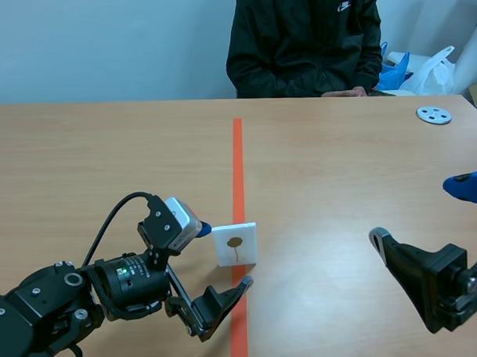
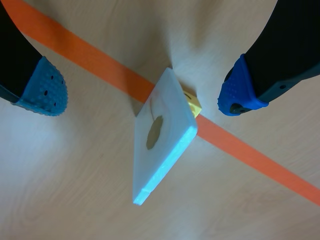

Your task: Sort the leaf by its shape. The table is split by an orange tape line. A compound leaf with several leaflets goes to the left side, a simple leaf with one blade goes to the right side. Return to the home posture when a red brick is placed on the table.

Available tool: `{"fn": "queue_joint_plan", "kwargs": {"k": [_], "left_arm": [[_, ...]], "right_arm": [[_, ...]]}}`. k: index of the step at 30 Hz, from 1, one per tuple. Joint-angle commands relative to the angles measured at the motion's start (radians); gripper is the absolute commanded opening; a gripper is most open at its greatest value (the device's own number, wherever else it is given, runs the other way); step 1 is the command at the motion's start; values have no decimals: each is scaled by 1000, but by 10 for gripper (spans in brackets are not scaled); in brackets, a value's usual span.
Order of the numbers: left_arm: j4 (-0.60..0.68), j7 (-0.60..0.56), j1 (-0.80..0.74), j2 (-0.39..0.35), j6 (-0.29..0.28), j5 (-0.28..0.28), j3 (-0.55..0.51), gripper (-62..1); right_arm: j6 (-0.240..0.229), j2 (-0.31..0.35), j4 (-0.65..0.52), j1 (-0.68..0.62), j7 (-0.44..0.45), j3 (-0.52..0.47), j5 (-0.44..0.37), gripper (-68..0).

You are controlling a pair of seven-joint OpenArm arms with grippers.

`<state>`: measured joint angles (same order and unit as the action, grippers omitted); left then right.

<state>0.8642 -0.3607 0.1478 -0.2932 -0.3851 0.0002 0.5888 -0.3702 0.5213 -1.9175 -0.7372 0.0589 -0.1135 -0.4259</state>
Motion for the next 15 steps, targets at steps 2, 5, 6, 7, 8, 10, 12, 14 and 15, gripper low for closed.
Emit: {"fn": "queue_joint_plan", "kwargs": {"k": [2, 5, 6, 7, 8, 10, 12, 14, 15], "left_arm": [[7, -17, 14, 19, 2, -6, -4, 14], [-14, -17, 23, 42, 10, -6, -4, 14], [-22, -17, 27, 50, 10, -6, -4, 14], [-32, -17, 32, 56, 11, -6, -4, 14], [-43, -18, 37, 63, 21, -6, -4, 14], [-63, -21, 50, 72, 28, -6, -4, 14], [-82, -37, 63, 77, 32, -6, -4, -6], [-93, -44, 69, 77, 32, -6, -4, -42], [-94, -44, 69, 77, 32, -6, -4, -57]], "right_arm": [[4, 2, -10, 8, 14, -10, -3, 4], [4, 2, -10, 8, 14, -10, -3, 4], [4, 2, -10, 8, 14, -10, -3, 4], [4, 2, -10, 8, 14, -10, -3, 4], [4, 2, -10, 8, 14, -10, -3, 4], [4, 2, -10, 8, 14, -10, -3, 4], [4, 2, -10, 8, 14, -10, -3, 4], [4, 2, -10, 8, 14, -10, -3, 4], [4, 2, -10, 8, 14, -10, -3, 4]]}}
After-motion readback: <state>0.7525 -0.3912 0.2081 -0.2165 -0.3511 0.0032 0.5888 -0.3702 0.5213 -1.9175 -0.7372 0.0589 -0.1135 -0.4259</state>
